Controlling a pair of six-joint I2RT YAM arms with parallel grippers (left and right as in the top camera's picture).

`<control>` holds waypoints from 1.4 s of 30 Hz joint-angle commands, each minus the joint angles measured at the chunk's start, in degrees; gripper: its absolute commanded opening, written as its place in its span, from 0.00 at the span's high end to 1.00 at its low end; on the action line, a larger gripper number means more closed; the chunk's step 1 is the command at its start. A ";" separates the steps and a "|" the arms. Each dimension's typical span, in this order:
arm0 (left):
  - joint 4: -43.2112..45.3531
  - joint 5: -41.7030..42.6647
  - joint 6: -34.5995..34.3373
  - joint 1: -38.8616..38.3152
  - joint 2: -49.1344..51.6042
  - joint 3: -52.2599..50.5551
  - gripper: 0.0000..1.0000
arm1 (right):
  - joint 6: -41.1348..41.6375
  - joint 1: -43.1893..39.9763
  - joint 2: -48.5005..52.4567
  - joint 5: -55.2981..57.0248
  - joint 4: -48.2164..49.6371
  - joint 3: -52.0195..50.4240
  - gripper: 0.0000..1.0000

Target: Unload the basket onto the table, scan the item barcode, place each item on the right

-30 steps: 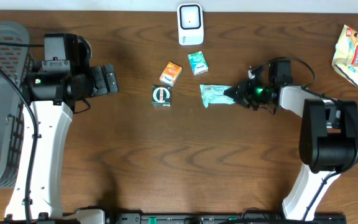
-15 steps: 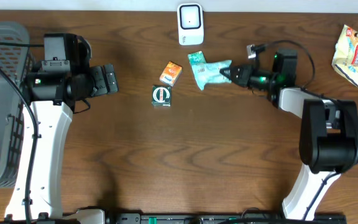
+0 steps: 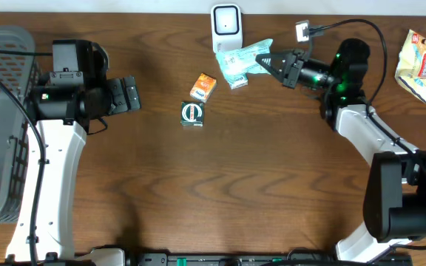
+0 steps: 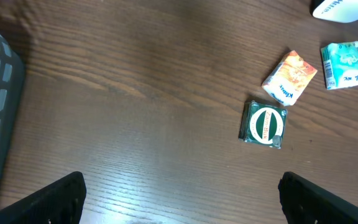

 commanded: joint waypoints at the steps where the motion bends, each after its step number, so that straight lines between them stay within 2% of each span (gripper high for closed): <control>1: -0.20 -0.50 0.13 0.17 -0.04 0.09 0.02 | 0.52 0.96 -0.33 1.38 0.24 0.52 0.98; 12: -0.20 -0.50 0.13 0.17 -0.04 0.09 0.02 | 0.24 1.42 -0.33 3.06 -3.15 0.52 0.98; 15: -0.20 -0.50 0.13 0.17 -0.04 0.09 0.02 | -4.42 3.04 -0.33 10.43 -12.92 0.52 0.99; 17: -0.20 -0.50 0.13 0.17 -0.04 0.09 0.02 | -11.34 5.07 -0.33 18.45 -23.37 0.52 0.99; 19: -0.20 -0.50 0.13 0.17 -0.04 0.09 0.03 | -16.28 6.62 -0.33 24.41 -29.75 0.52 0.99; 20: -0.20 -0.50 0.13 0.17 -0.02 0.09 0.02 | -19.21 8.39 -0.33 32.50 -35.54 0.55 0.99; 23: -0.20 -0.50 0.13 0.17 -0.02 0.09 0.03 | -23.28 11.13 -1.14 47.32 -43.91 1.64 0.98; 29: -0.20 -0.50 0.13 0.17 -0.04 0.09 0.03 | -29.83 13.70 -2.60 67.87 -58.07 8.70 0.99; 30: -0.20 -0.50 0.13 0.17 -0.04 0.09 0.02 | -30.73 14.53 -2.60 75.17 -61.51 10.45 0.98; 33: -0.20 -0.50 0.13 0.17 -0.02 0.09 0.02 | -33.55 16.79 -2.56 87.78 -64.98 11.32 0.98; 36: -0.20 -0.50 0.13 0.17 -0.02 0.09 0.02 | -34.03 18.49 -1.95 95.62 -68.00 11.06 0.98; 42: -0.20 -0.50 0.13 0.17 -0.04 0.09 0.02 | -31.80 19.98 1.36 99.06 -68.89 8.37 0.99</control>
